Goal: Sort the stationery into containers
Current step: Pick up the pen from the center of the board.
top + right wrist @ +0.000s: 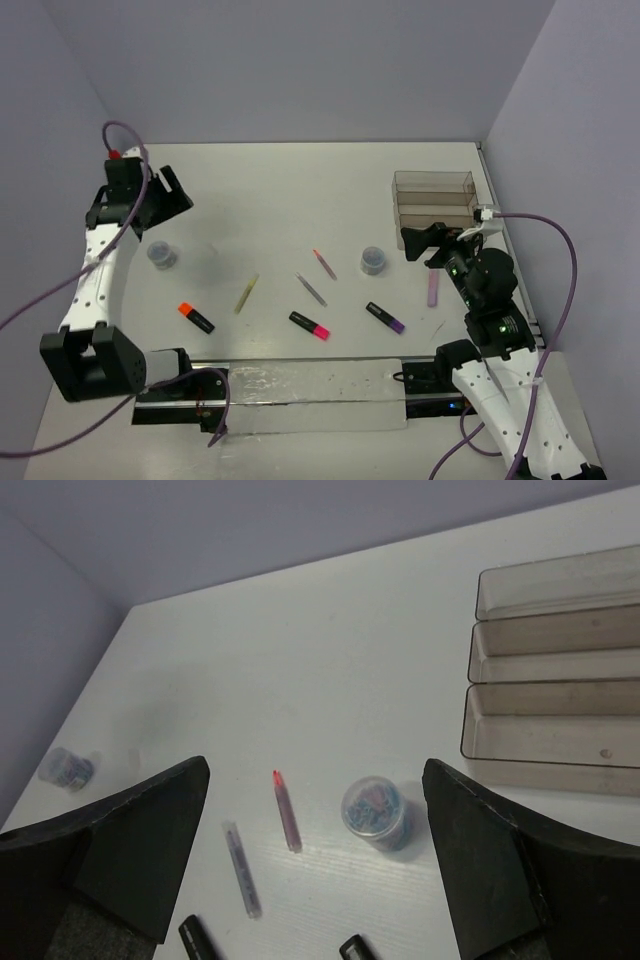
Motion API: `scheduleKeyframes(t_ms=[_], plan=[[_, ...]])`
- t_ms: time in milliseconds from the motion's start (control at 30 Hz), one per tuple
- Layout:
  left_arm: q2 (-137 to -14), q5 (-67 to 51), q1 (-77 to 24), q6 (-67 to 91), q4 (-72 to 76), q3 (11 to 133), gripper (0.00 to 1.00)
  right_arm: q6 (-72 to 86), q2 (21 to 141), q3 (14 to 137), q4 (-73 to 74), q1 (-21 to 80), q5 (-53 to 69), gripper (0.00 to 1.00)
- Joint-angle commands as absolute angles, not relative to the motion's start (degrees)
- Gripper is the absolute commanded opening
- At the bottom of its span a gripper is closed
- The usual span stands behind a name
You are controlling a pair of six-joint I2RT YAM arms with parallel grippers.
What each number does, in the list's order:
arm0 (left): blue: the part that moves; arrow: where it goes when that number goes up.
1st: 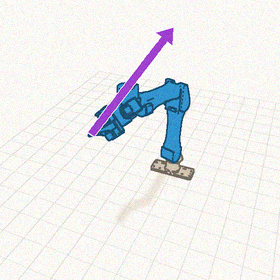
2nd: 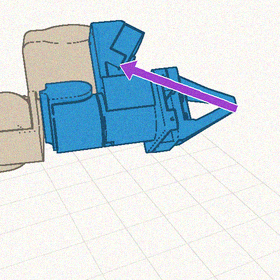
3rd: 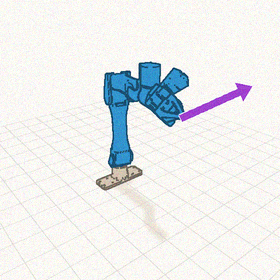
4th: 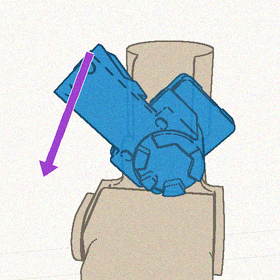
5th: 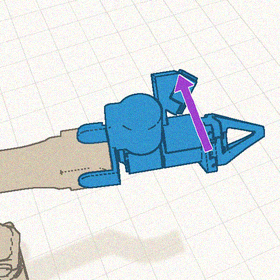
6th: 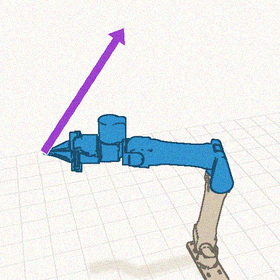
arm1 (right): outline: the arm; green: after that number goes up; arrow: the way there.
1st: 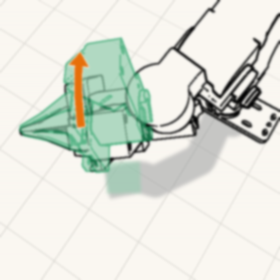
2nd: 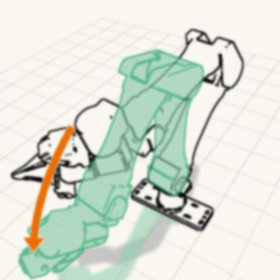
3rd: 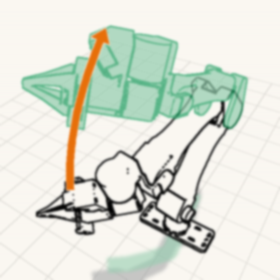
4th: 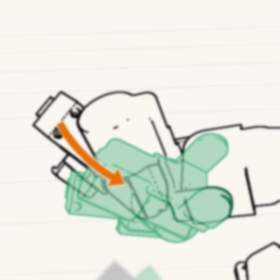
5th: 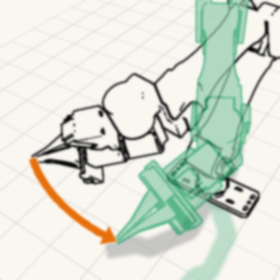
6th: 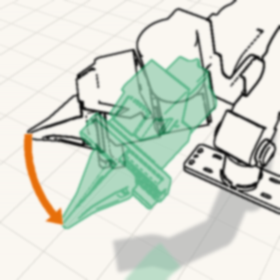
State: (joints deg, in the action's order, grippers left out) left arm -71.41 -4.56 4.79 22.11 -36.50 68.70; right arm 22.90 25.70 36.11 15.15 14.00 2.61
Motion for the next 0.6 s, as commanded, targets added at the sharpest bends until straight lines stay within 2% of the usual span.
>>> scheduleKeyframes(t_ms=[0,133,367,567], plan=[[-76.7,4.0,0.3,29.5,-36.8,69.3,0.80,22.3,26.4,38.9,17.0,14.2,1.2,0.92],[-85.4,1.7,-2.8,30.3,-35.8,71.5,0.78,22.1,27.8,38.7,17.6,14.2,1.3,0.90],[-99.9,6.7,-4.2,32.2,-36.2,74.0,0.76,20.7,29.3,38.7,18.8,14.2,0.6,0.88],[-105.8,9.6,-5.5,33.7,-36.8,75.3,0.76,19.5,29.5,38.0,18.4,14.2,0.1,0.88]])
